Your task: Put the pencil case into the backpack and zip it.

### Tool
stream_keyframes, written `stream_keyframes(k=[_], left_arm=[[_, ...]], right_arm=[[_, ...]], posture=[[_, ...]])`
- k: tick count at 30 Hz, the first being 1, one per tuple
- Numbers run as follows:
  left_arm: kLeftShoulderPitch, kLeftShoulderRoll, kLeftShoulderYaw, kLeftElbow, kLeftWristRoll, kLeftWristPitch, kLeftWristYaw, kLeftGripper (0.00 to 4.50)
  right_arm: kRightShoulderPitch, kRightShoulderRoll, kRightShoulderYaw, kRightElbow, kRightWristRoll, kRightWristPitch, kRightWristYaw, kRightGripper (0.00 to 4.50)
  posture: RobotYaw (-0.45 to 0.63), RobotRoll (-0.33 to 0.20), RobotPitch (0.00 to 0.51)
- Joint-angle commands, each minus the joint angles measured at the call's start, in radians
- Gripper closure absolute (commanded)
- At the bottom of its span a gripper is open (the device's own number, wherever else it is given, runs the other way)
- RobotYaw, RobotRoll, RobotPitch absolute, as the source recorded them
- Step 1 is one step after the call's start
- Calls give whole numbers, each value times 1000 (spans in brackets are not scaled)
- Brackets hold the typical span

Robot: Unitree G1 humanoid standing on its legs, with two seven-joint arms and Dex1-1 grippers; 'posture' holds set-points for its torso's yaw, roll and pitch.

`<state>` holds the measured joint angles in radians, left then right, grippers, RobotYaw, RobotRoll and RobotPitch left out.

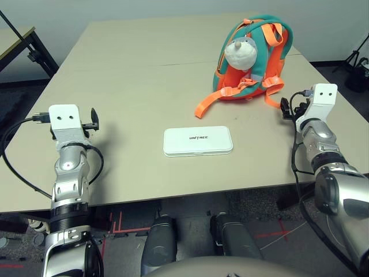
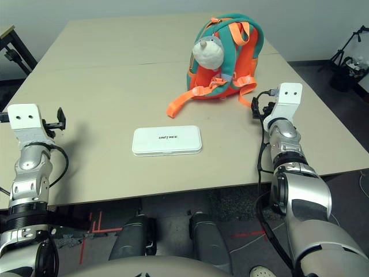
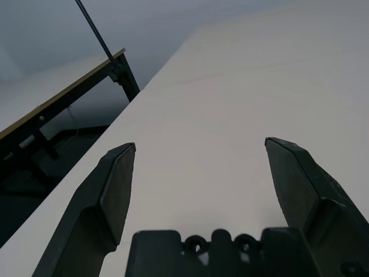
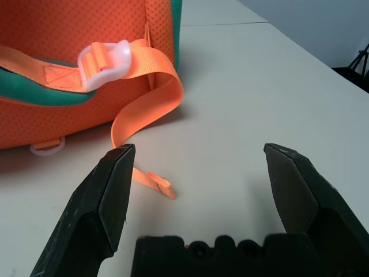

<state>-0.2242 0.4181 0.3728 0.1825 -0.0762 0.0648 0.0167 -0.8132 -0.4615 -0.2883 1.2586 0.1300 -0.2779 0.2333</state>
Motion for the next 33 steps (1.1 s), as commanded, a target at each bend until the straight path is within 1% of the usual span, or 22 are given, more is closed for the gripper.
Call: stream_keyframes(k=[1,4,7,9,12,13,16,17,18,20,22,24,26,28,32,33], left_arm=[[4,4,2,27,-1,-11,-9,0],[8,3,1,16,-7,-5,-18,0],[2,5,1,2,-50,21,-75,0],[-13,14,1,-11,-147,76,-198,0],[-30,31,9,-23,-245,145,-310,0],[-36,46,12,-29,-279,185,-348,0],[-80,117,-9,-23,-359,321,-481,0],[-104,137,-17,-14,-382,353,-526,0],[-125,151,-23,-3,-395,370,-558,0],[-173,176,-29,37,-409,380,-618,0],[-209,194,-37,66,-428,432,-663,0],[-248,197,-48,87,-443,466,-699,0],[-300,190,-57,113,-467,516,-720,0],[-344,191,-65,132,-521,636,-761,0],[-403,188,-60,176,-621,876,-809,0],[-412,189,-66,183,-634,917,-820,0]], right_arm=[[-5,4,5,9,-11,5,6,33],[2,8,6,3,-9,1,10,33],[11,3,16,-16,-13,-10,46,33],[28,-25,32,-48,-21,-3,101,33],[56,-53,49,-102,-24,7,169,33],[76,-64,58,-143,-21,19,206,33],[170,-119,99,-345,-11,100,361,33],[211,-137,117,-443,-4,148,409,408],[248,-152,135,-534,0,195,444,598],[326,-183,185,-731,-4,287,508,1383],[381,-210,230,-866,-23,346,551,2163],[414,-232,270,-953,-49,387,575,2912],[421,-238,302,-1004,-64,423,590,3726],[412,-232,324,-1028,-71,448,598,4471],[386,-226,363,-1031,-96,448,610,4471],[379,-223,371,-1028,-99,445,613,4471]], posture=[[110,0,74],[106,0,77],[105,0,76],[94,0,72],[77,0,73],[39,0,77],[0,0,92],[-8,0,98],[-11,0,100],[-26,0,103],[-35,0,103],[-33,0,101],[-27,0,100],[-26,0,99],[-22,0,102],[-20,0,103]])
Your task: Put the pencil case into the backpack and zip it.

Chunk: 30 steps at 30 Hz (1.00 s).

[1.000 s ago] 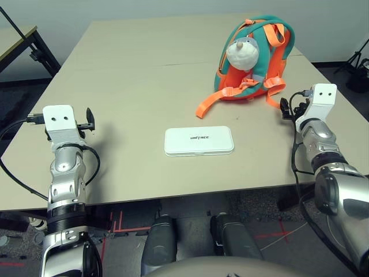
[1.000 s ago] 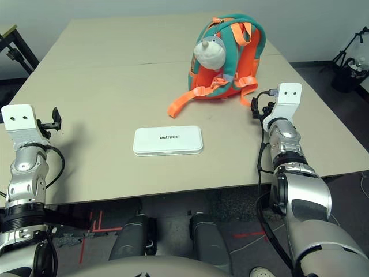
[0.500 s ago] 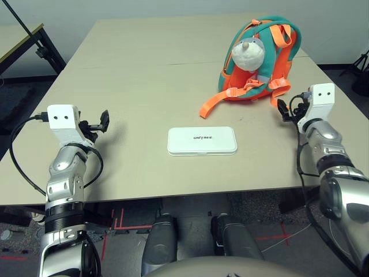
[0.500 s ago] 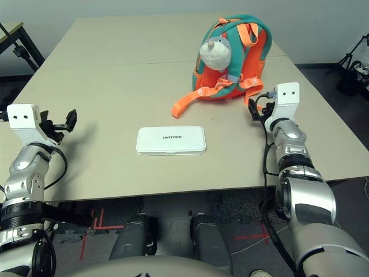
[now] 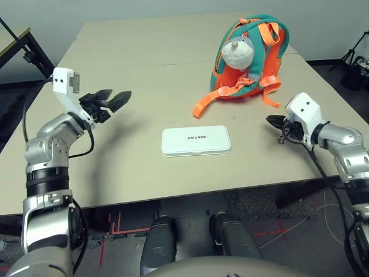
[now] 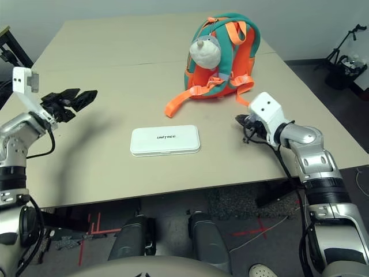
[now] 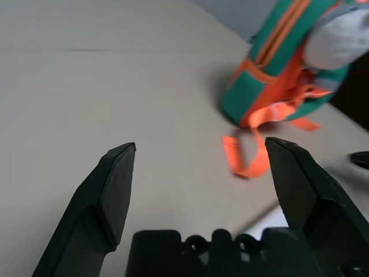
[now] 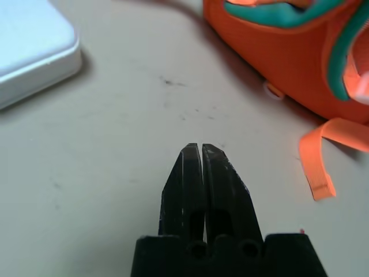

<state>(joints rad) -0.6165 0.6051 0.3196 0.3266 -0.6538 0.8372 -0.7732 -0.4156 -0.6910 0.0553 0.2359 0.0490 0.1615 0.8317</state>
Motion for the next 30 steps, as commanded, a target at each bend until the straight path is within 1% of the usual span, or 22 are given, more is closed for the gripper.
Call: stream_keyframes(k=[1,5,10,14,17,19,27,30], left_arm=[[-31,1,-18,51,-79,207,-45,0],[-74,-12,-40,129,-93,337,-56,0],[-100,-24,-89,201,-94,427,-118,0],[-119,-26,-138,281,-67,443,-168,0],[-124,-17,-197,309,-60,486,-219,0],[-126,-14,-231,319,-44,480,-249,0],[-142,6,-310,405,10,481,-338,0],[-142,15,-307,420,21,480,-350,0]], right_arm=[[-26,10,37,0,-23,3,18,4471],[-56,26,73,32,-53,-18,29,4471],[-64,39,109,46,-85,-46,42,4471],[-60,48,134,51,-110,-66,45,4471],[-52,54,142,39,-109,-64,45,4471],[-47,56,143,32,-110,-63,47,4471],[-32,56,148,16,-119,-64,56,4471],[-29,57,148,16,-121,-63,58,4471]], posture=[[-19,0,102],[-20,0,102],[-31,0,101],[-43,0,103],[-54,0,103],[-58,0,104],[-68,0,104],[-65,0,104]])
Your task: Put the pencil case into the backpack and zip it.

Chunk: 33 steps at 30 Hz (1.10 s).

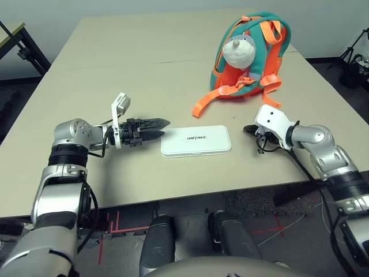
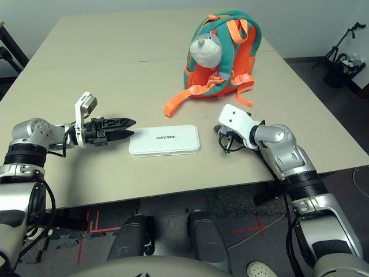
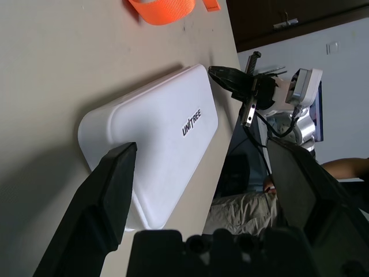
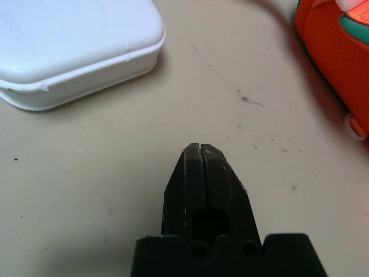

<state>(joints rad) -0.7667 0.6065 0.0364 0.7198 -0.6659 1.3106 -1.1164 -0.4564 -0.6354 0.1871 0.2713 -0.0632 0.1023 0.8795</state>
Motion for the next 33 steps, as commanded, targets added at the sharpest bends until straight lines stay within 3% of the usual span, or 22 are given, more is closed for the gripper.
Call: stream_keyframes(k=[1,15,33], left_arm=[[10,16,-25,28,36,8,-11,0],[67,34,-27,14,47,16,-33,0],[54,14,-49,92,111,-57,-53,0]], right_arm=[[12,1,17,-19,-9,-4,11,4471],[1,6,24,2,-17,-15,25,4471],[20,29,66,-49,-25,3,51,4471]], posture=[[-64,0,104],[-58,0,100],[-71,0,81]])
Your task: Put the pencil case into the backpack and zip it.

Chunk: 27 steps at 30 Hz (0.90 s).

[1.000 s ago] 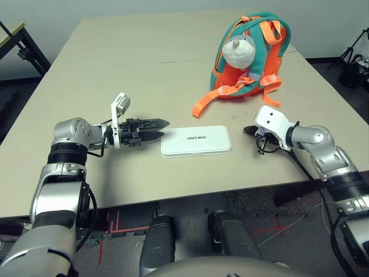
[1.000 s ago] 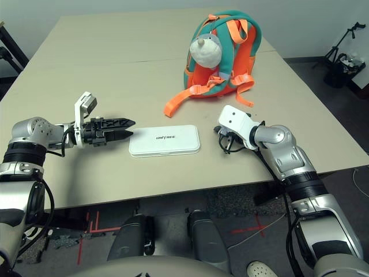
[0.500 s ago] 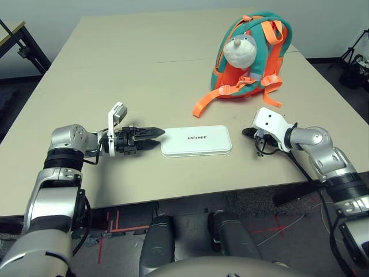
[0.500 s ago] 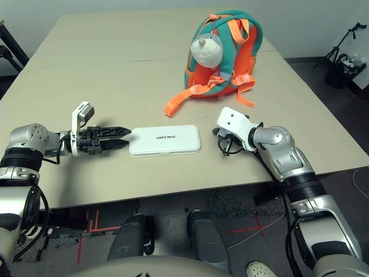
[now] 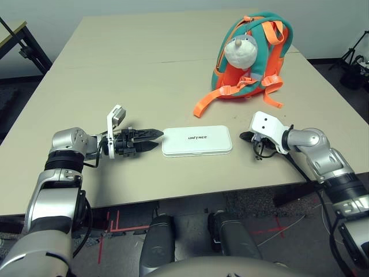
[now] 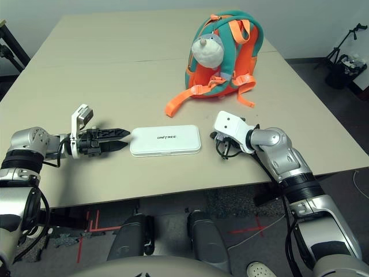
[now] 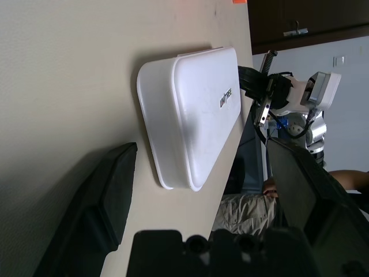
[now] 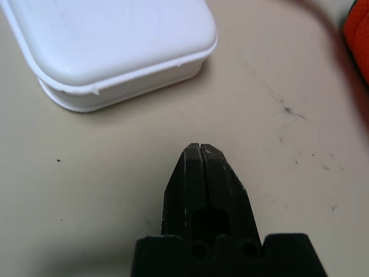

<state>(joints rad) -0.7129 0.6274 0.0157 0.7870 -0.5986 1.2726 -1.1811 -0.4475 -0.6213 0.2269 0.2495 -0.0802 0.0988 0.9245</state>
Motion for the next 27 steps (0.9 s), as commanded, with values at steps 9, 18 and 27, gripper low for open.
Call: stream_keyframes(k=[9,18,27], left_arm=[[-9,-8,-35,33,58,-13,-19,0],[-8,-9,-20,31,70,-27,-25,0],[6,-2,-27,11,69,-17,-41,0]], right_arm=[[-37,83,65,9,-32,-4,-5,4471],[-60,136,88,33,-53,-22,6,4471],[-43,181,112,-7,-59,-5,10,4471]], posture=[[-68,0,79],[-57,0,86],[-55,0,86]])
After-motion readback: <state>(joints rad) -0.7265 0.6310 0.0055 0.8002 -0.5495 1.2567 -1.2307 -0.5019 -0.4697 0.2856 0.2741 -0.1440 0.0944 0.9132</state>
